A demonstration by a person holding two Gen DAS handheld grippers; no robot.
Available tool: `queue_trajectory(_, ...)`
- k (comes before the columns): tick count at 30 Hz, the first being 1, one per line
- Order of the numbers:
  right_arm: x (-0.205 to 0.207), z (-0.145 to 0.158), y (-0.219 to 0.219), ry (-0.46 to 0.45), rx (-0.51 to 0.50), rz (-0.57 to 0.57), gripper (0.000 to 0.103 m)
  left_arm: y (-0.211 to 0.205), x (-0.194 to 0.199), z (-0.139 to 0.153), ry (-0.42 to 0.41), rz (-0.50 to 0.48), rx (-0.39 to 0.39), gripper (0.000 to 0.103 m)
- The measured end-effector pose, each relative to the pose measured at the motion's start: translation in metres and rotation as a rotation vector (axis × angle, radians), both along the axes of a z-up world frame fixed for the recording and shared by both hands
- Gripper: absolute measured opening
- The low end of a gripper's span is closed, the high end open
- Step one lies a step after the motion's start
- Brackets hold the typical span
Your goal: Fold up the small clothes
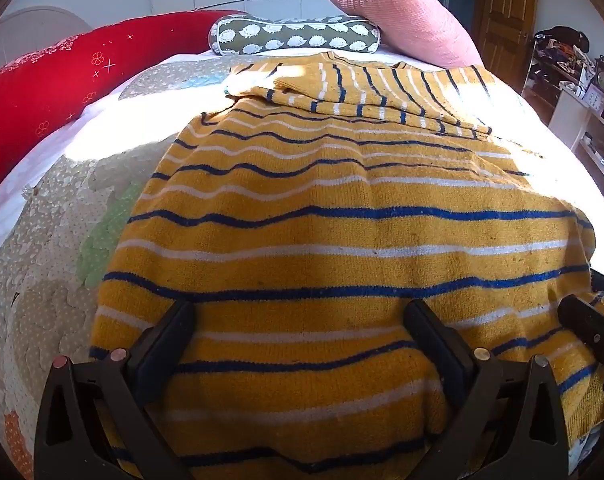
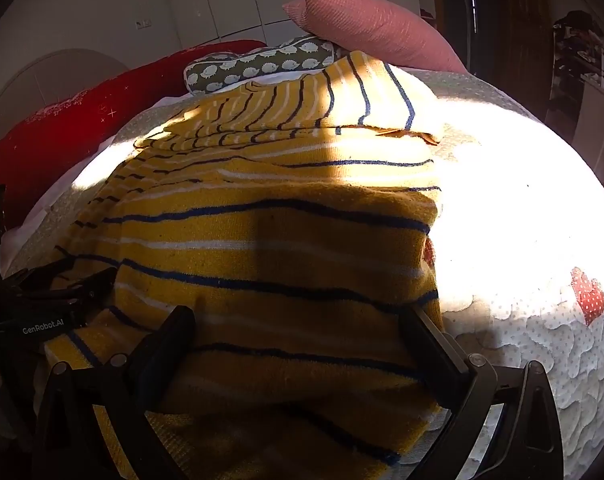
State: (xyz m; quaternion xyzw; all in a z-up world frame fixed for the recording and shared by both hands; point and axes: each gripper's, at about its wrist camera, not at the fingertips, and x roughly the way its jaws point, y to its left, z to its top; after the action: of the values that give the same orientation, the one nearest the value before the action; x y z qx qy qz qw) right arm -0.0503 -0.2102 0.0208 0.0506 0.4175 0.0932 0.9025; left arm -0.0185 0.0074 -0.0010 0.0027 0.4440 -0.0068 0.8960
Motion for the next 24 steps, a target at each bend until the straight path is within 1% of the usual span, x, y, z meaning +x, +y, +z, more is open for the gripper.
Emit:
queue_trajectory(4, -0.0006, 0.0008, -0.005, 0.003, 0.003, 0.001, 0.103, 0.0001, -0.0007, -0.0008, -0.002, -0.002, -0.005, 0.103)
queue_trajectory(5, -0.0034, 0.0018, 0.0003, 0.003, 0.004, -0.002, 0.103, 0.0002, -0.0007, -0.0008, -0.004, -0.003, -0.007, 0.103)
queue_trajectory(9, 0.0011, 0.0008, -0.0017, 0.001, -0.012, 0.002, 0.103, 0.0021, -0.0025, -0.0007, -0.015, -0.005, -0.022, 0.103)
queue_trajectory(12, 0.0045, -0.0019, 0.0046, 0.004, -0.04, 0.001, 0.103, 0.0026, -0.0025, -0.0004, -0.022, -0.005, -0.03, 0.103)
queue_trajectory(24, 0.0024, -0.0008, -0.0008, -0.002, -0.013, 0.002, 0.103, 0.0028, -0.004, -0.0018, -0.025, -0.004, -0.033, 0.103)
